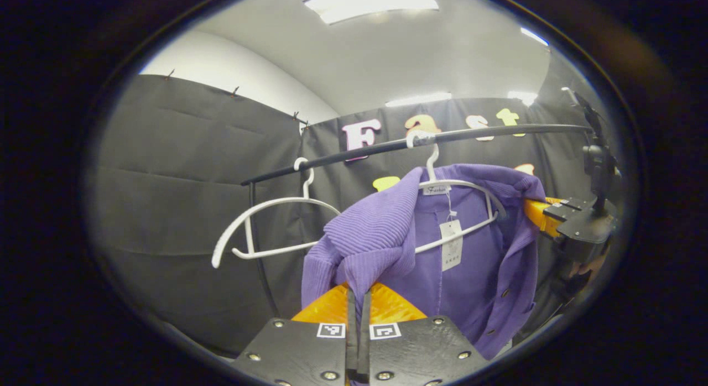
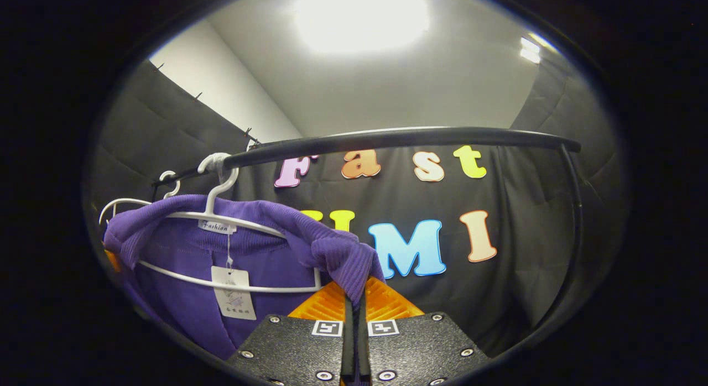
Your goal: Grasp the clothes on the hanger with both hands and then place them into the laundry hamper below.
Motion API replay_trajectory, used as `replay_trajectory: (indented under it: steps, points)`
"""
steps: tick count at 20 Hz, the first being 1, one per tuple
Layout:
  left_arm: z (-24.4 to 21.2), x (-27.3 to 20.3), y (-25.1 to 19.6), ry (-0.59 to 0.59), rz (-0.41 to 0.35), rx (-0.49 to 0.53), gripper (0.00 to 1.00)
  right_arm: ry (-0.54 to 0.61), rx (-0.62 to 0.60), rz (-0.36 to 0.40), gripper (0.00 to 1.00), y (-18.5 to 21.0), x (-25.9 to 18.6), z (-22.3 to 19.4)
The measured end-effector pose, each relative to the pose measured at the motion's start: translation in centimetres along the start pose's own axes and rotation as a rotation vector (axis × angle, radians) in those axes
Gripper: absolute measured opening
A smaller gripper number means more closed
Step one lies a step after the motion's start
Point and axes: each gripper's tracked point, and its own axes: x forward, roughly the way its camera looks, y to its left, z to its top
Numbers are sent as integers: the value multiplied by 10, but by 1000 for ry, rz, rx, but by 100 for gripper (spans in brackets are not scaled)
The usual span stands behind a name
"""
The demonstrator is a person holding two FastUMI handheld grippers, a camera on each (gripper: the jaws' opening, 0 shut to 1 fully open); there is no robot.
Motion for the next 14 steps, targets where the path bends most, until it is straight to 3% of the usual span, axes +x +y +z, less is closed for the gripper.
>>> replay_trajectory:
  steps: [1,2,7,8,9,10,11,12,14]
  points:
    - [6,-4,11,-5,21,6,0,-17,-7,-14,2,-6,2,6]
    - [14,-9,18,-12,33,2,5,-32,-24,-23,2,-12,6,10]
    - [45,-4,46,-73,82,42,5,-84,-103,-37,2,-23,24,13]
    - [50,-2,51,-82,90,51,1,-87,-107,-42,2,-26,26,12]
    - [54,0,57,-86,94,57,5,-92,-108,-47,2,-29,29,11]
    - [55,4,63,-84,96,58,3,-97,-114,-55,2,-31,34,10]
    - [56,10,70,-82,100,46,1,-101,-121,-61,2,-34,41,8]
    - [59,15,77,-85,104,28,5,-101,-127,-63,2,-35,46,4]
    - [65,25,87,-91,109,6,1,-97,-141,-60,2,-31,51,-4]
